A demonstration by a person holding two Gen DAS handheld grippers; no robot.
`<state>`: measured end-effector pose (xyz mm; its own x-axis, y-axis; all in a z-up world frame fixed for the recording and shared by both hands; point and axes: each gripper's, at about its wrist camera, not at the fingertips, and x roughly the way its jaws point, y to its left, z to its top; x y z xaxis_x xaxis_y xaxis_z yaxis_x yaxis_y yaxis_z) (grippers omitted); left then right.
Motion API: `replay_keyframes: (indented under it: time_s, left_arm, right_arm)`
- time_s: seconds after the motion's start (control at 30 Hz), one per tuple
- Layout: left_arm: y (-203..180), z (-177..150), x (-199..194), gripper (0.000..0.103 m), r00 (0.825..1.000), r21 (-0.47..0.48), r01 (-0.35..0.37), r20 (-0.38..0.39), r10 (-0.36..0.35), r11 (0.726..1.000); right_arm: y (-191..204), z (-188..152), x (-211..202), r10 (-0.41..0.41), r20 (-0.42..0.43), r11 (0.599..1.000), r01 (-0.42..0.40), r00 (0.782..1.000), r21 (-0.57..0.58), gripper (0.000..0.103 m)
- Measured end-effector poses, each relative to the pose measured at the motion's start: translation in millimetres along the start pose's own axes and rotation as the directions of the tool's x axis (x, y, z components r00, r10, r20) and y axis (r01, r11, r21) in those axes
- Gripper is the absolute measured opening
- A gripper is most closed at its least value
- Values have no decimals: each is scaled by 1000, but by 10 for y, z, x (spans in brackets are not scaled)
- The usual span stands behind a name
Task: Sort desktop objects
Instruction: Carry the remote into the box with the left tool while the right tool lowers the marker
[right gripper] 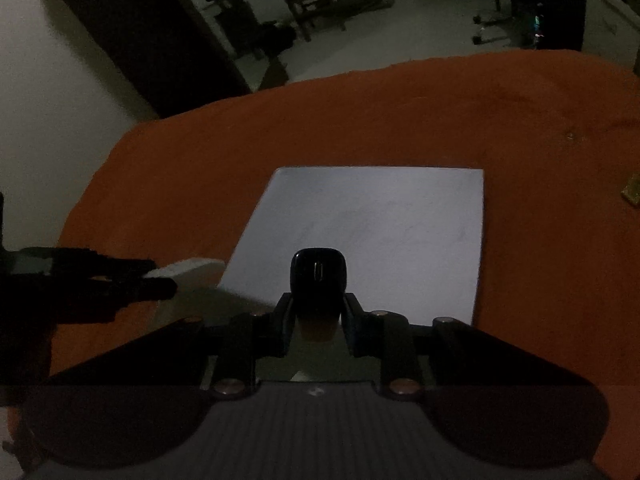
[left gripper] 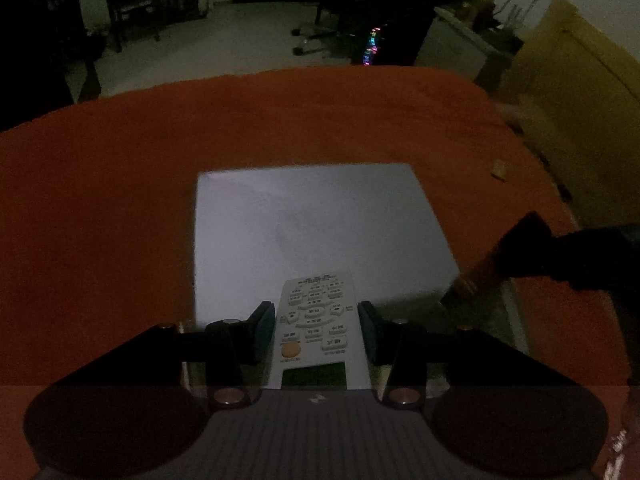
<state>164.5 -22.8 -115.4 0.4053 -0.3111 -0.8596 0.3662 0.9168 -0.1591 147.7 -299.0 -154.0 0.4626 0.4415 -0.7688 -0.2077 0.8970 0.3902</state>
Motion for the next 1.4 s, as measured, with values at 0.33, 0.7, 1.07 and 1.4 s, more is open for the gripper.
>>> replay_keyframes:
  time_s: [0.33,0.7,1.07,1.4]
  left_arm:
    - [-38,-684,69,40,996,20,6,-86,-4,1000]
    - [-9,-1030,338,40,993,40,-67,-92,70,997]
    - [-25,-1154,592,40,988,43,-81,-127,86,996]
    - [-152,-1198,876,40,978,68,-107,-173,117,992]
  right_arm:
    - [247,-640,-76,43,-162,997,-53,986,-56,27]
    - [208,-1191,533,3,-359,999,-17,933,-36,27]
    - [247,-1306,801,-38,-417,998,17,908,-56,27]
    - [214,-1329,1164,-63,-434,998,45,899,-51,28]
